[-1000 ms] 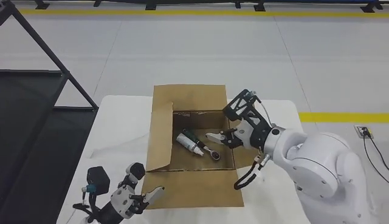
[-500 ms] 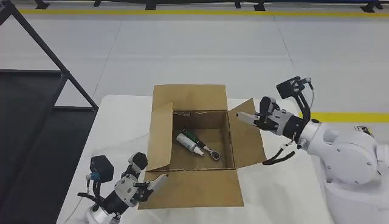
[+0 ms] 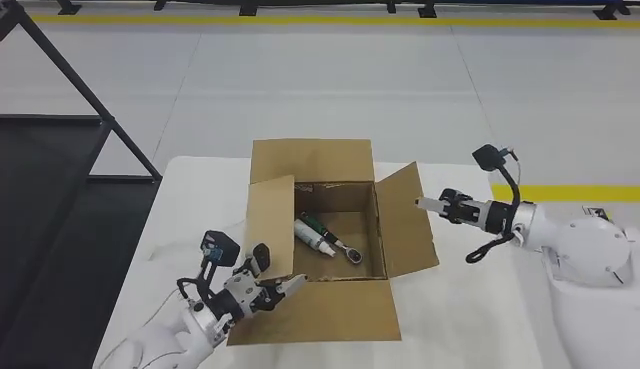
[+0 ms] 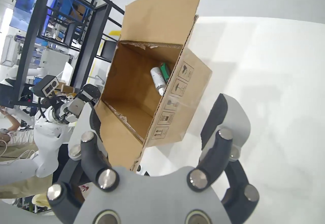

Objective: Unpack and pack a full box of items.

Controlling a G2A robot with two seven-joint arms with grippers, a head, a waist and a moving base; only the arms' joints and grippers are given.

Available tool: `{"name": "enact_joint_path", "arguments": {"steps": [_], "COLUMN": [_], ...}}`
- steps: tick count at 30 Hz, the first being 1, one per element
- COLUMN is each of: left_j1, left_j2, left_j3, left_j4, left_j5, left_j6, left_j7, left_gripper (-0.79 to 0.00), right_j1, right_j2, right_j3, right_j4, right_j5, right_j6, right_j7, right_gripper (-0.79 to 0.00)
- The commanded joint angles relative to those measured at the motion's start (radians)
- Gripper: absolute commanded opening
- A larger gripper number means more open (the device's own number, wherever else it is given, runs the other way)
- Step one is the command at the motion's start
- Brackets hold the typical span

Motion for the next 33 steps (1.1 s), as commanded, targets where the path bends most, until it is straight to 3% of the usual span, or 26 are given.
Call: {"name": "enact_joint_path", "arguments": {"steps": [1, 11, 22, 25, 27, 33], "left_j1": [-0.009, 0.018, 0.112, 0.137, 0.131, 0.063], "left_j2": [0.000, 0.003, 0.008, 0.012, 0.015, 0.013], "left_j3": [0.007, -0.014, -0.117, -0.143, -0.152, -0.079], "left_j4": [0.008, -0.011, -0.084, -0.074, -0.059, 0.000], "left_j5": [0.001, -0.006, -0.074, -0.143, -0.150, -0.154], "left_j6": [0.007, 0.017, 0.011, -0.021, -0.028, -0.019], "left_j7": [-0.002, 0.033, 0.119, 0.092, 0.058, 0.007], "left_gripper": [0.000, 0.000, 0.000, 0.000, 0.000, 0.000], "right_j1": [0.022, 0.125, 0.256, 0.289, 0.303, 0.327], "right_j2": [0.002, -0.002, -0.043, -0.054, -0.059, -0.067], "right_j3": [-0.022, -0.198, -0.461, -0.513, -0.536, -0.574], "right_j4": [0.029, 0.066, 0.267, 0.328, 0.360, 0.434], "right_j5": [0.041, 0.222, 0.201, 0.179, 0.174, 0.176], "right_j6": [-0.026, -0.177, -0.245, -0.251, -0.254, -0.263], "right_j7": [0.018, 0.113, -0.052, -0.086, -0.101, -0.126], "right_gripper": [0.000, 0.000, 0.000, 0.000, 0.000, 0.000]}}
